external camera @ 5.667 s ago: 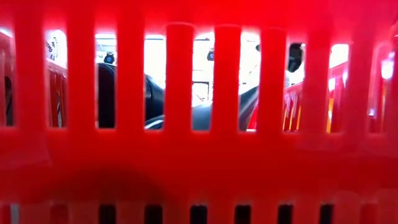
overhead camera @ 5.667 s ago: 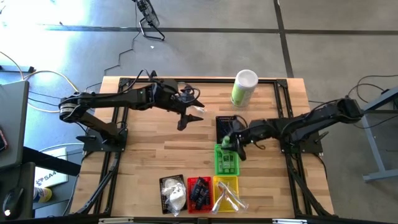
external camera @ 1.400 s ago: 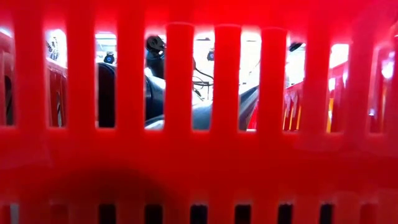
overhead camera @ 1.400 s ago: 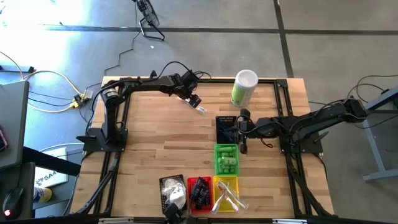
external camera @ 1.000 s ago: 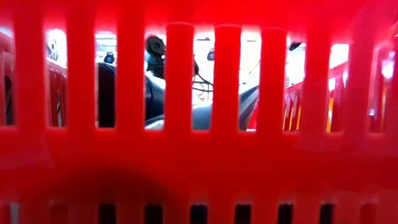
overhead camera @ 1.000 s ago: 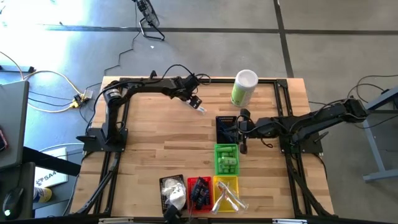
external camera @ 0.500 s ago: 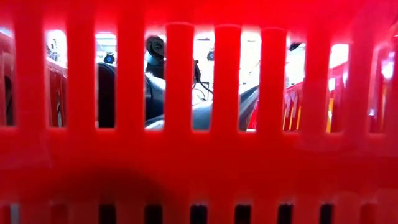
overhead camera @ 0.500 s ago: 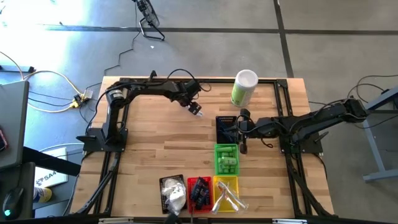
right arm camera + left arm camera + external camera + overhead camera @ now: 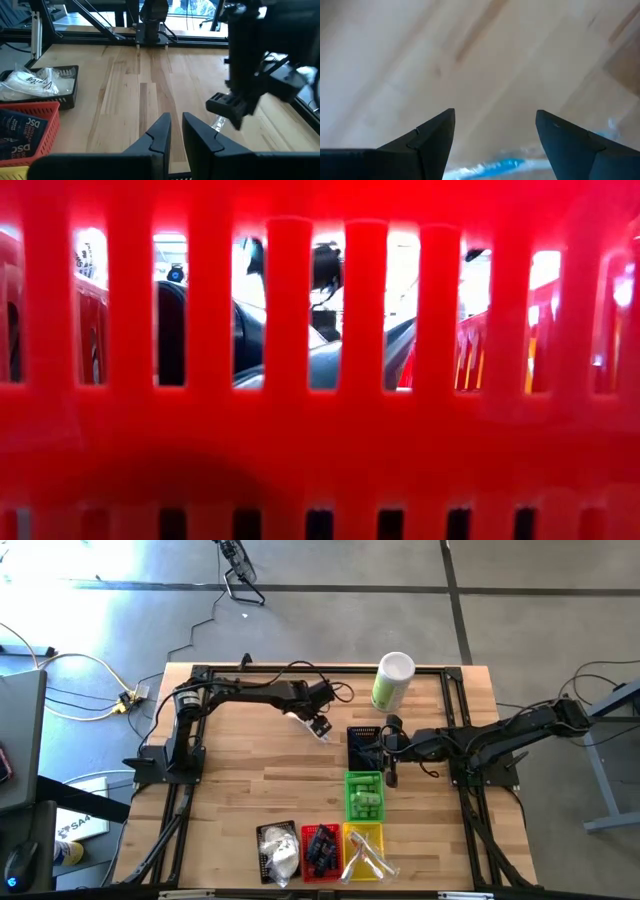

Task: Pick & Place Travel size toiletries
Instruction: Put the blue toothbrush into the yellow bin

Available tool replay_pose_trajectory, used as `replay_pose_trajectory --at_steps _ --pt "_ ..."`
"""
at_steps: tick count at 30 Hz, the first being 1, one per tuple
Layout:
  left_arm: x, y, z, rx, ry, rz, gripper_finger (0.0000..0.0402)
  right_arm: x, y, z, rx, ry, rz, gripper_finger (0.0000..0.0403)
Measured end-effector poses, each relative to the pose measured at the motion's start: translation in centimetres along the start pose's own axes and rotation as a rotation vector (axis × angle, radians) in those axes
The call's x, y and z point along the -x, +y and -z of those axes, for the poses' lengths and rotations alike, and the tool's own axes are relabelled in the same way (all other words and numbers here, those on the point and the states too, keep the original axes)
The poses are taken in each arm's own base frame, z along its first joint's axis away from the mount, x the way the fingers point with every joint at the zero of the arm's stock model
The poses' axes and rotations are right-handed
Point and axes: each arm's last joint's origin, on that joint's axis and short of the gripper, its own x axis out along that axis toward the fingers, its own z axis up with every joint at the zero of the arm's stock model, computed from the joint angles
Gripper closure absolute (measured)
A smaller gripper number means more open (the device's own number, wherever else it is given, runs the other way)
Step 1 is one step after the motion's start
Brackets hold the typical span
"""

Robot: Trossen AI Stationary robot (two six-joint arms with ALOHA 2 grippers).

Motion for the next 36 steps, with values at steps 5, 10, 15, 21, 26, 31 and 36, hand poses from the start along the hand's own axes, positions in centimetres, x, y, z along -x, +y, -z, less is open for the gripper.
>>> replay_pose_trajectory --at_steps 5,10,15,21,26,31,36 --pt "3.3 -1.4 -2.5 -0.194 -0.067 -0.112 0.0131 0.0 0.0 0.0 0.0 0.0 0.0 0.0363" --pt "5.2 -1.9 -3.2 -0.393 -0.006 -0.025 0.0131 0.0 0.2 0.0 0.0 0.003 -0.062 0.0368" --pt "4.4 -1.7 -1.8 -0.561 0.096 0.041 0.0131 0.2 0.9 0.1 0.008 0.007 -0.157 0.037" --pt "2.0 -1.3 0.4 -0.644 0.139 0.051 0.0131 0.3 1.3 0.2 0.02 0.022 -0.174 0.0372" --pt "0.7 -1.5 1.4 -0.69 0.116 0.13 0.0131 0.3 1.3 0.2 0.021 0.021 -0.169 0.0372" --pt "0.2 -1.5 1.7 -0.706 0.101 0.148 0.0131 0.3 1.2 0.2 0.021 0.021 -0.166 0.0372" --pt "-0.3 -1.3 2.4 -0.721 0.12 0.149 0.0131 0.3 1.2 0.2 0.027 0.019 -0.163 0.0372"
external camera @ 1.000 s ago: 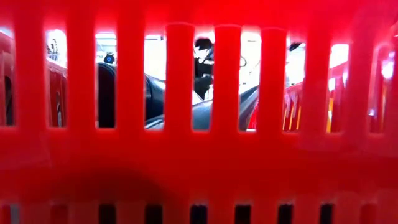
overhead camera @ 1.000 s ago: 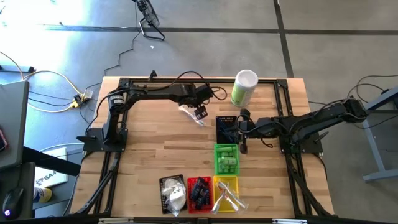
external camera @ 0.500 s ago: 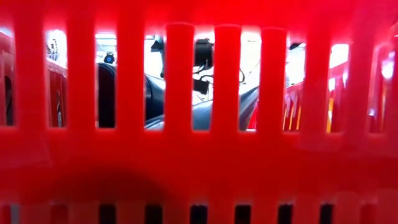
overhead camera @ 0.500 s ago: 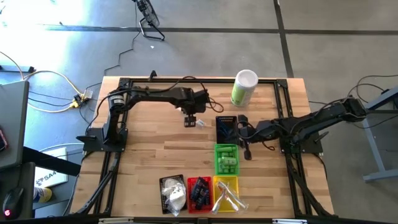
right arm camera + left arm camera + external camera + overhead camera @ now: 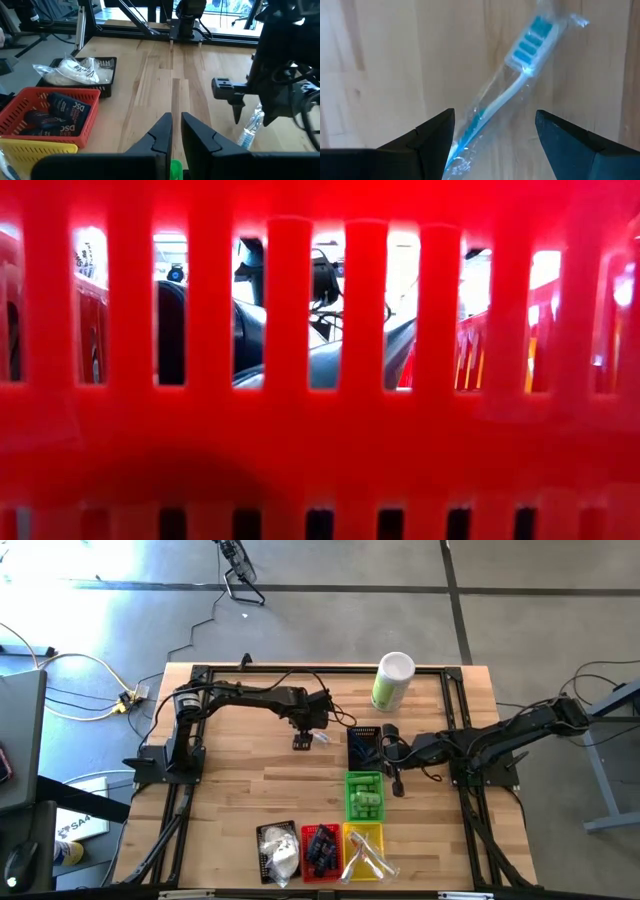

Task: Pick & Place Travel size toiletries
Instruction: Put the blue toothbrush into the yellow bin

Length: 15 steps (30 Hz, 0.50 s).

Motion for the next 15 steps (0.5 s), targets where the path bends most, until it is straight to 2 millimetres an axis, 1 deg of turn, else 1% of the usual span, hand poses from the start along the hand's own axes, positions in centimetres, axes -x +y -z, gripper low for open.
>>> replay_pose_trajectory --at_steps 4,7,10,15 --pt "-0.56 -0.23 0.52 0.0 0.003 0.005 0.0131 0.0 0.0 -0.03 0.0 -0.003 0.0 0.0372" --pt "-0.6 -0.25 0.58 0.007 0.003 0.007 0.014 0.0 0.0 -0.03 0.0 -0.003 0.0 0.0372" --pt "-0.61 -0.27 0.6 0.007 0.004 0.009 0.0163 0.0 0.0 -0.03 0.0 -0.003 0.0 0.0372" --pt "-0.63 -0.32 0.64 0.007 0.005 0.016 0.0218 0.0 0.0 -0.03 0.0 -0.003 0.0 0.0372"
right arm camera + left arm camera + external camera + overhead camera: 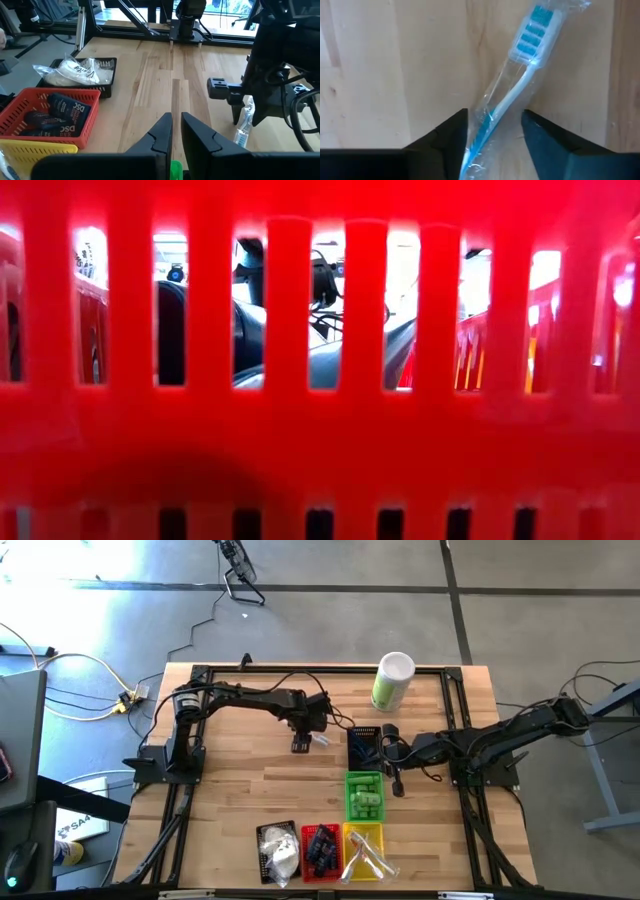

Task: Pick & Place Travel size toiletries
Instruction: Put the blue toothbrush into the yellow bin

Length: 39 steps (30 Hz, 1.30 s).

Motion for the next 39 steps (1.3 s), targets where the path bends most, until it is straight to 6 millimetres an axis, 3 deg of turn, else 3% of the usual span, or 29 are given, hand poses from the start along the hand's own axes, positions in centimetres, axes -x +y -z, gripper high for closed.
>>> replay_pose_trajectory --at_steps 18,26,33,39 --pt "-0.1 0.0 0.0 0.0 -0.002 0.008 0.0376 0.0 0.0 0.0 0.0 0.0 0.0 0.0372" --pt "0.2 0.1 0.0 -0.001 -0.006 -0.004 0.0375 0.0 0.1 0.0 -0.001 0.0 -0.004 0.0372" --pt "4.2 0.8 0.3 0.003 -0.064 -0.028 0.038 0.7 0.0 -0.3 -0.012 -0.015 -0.012 0.0372" --pt "9.1 2.0 0.8 0.024 -0.234 0.016 0.038 1.4 0.1 -0.3 -0.045 0.002 -0.06 0.0372"
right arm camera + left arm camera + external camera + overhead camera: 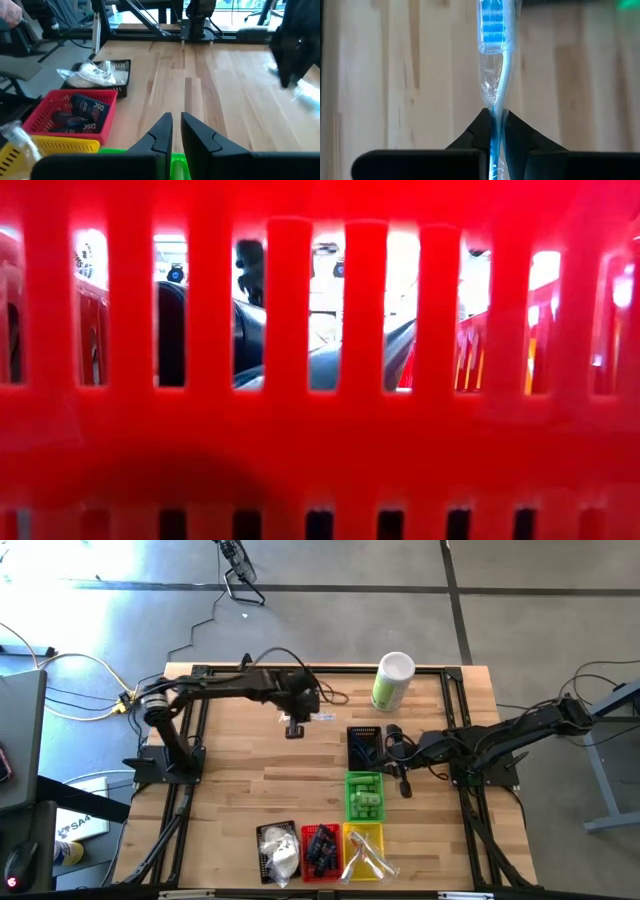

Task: Pick & Place Travel size toiletries
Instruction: Put the blue toothbrush into the yellow bin

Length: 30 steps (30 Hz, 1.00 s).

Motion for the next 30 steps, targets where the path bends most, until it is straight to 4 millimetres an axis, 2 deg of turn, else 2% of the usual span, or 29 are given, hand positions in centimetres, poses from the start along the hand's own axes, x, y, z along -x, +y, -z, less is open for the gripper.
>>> replay_pose_trajectory --at_steps 6,11,15,17,20,25,27,30 --pt "4.4 0.9 -0.2 0.019 -0.179 0.064 0.038 0.0 0.0 0.0 -0.014 0.004 -0.003 0.0372" --pt "6.0 0.8 -0.5 0.05 -0.281 0.145 0.038 0.0 0.0 0.2 -0.012 0.026 0.0 0.0372" --pt "6.0 0.2 -1.4 0.076 -0.371 0.215 0.038 0.0 0.0 0.3 -0.012 0.031 0.0 0.0372" --pt "5.0 -0.7 -1.7 0.05 -0.439 0.222 0.038 0.0 0.0 0.3 -0.012 0.031 0.001 0.0372" --pt "2.9 -2.2 -1.1 0.075 -0.479 0.265 0.038 0.0 0.0 0.3 -0.016 0.033 0.003 0.0372" --pt "1.5 -4.0 0.5 0.137 -0.563 0.267 0.038 0.0 -0.1 0.4 -0.014 0.042 0.009 0.0372" --pt "1.4 -4.8 0.8 0.13 -0.62 0.276 0.038 0.0 -0.1 0.4 -0.014 0.04 0.026 0.0372" --pt "2.8 -5.7 1.3 0.109 -0.721 0.265 0.038 0.0 -0.3 0.4 -0.01 0.035 0.088 0.0372"
